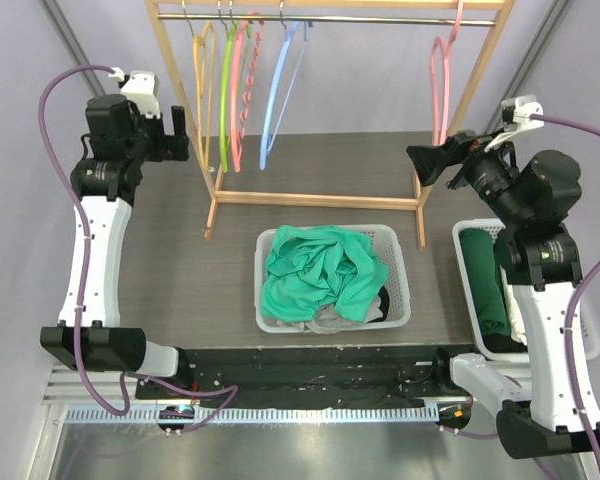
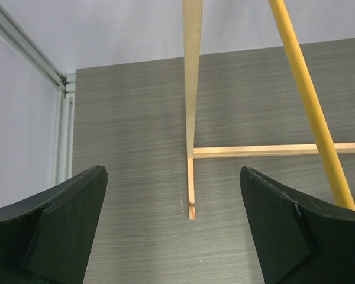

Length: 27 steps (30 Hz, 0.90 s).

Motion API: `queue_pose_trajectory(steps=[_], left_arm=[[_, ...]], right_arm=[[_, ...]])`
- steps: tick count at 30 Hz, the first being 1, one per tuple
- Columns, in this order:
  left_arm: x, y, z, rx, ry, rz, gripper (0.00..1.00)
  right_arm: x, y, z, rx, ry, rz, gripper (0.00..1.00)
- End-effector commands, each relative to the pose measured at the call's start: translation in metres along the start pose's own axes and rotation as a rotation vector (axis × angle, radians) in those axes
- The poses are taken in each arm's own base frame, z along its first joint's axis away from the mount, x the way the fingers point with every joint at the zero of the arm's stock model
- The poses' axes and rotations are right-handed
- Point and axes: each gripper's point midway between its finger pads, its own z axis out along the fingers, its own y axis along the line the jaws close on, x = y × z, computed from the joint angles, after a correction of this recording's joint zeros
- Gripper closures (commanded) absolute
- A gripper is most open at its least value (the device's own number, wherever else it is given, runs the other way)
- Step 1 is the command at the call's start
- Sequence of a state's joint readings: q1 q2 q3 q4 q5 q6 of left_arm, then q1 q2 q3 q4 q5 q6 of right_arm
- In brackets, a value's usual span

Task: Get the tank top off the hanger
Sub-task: Move the clothesline to the corner of the board.

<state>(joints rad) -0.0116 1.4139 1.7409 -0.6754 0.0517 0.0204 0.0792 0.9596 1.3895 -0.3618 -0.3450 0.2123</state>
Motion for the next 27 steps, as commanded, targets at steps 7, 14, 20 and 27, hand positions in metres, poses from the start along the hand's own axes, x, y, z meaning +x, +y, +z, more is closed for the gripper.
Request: queue_pose_trajectory(steps=[7,14,20,27], left_arm=[[0.0,-0.01,0.013,0.059,-0.063,-0.012,0.01],[0.011,-0.015,0.029,0.084,-0.039,-0.054,0.03],[0.025,-0.017,0.042,0.096,-0.026,-0.05,0.03],[0.036,-0.024,0.067,0.137,0.002,-0.08,0.05]], right_arm=[[-0.089,0.0,-0.072,0.169,-0.391,-0.09,0.0],[-0.042,-0.092,-0.065,0.622,-0.301,0.014,0.4],[0.034,-0.14,-0.022,0.726,-0.094,0.032,0.43],[0.088,-0.184,0.016,0.705,0.027,0.152,0.44]])
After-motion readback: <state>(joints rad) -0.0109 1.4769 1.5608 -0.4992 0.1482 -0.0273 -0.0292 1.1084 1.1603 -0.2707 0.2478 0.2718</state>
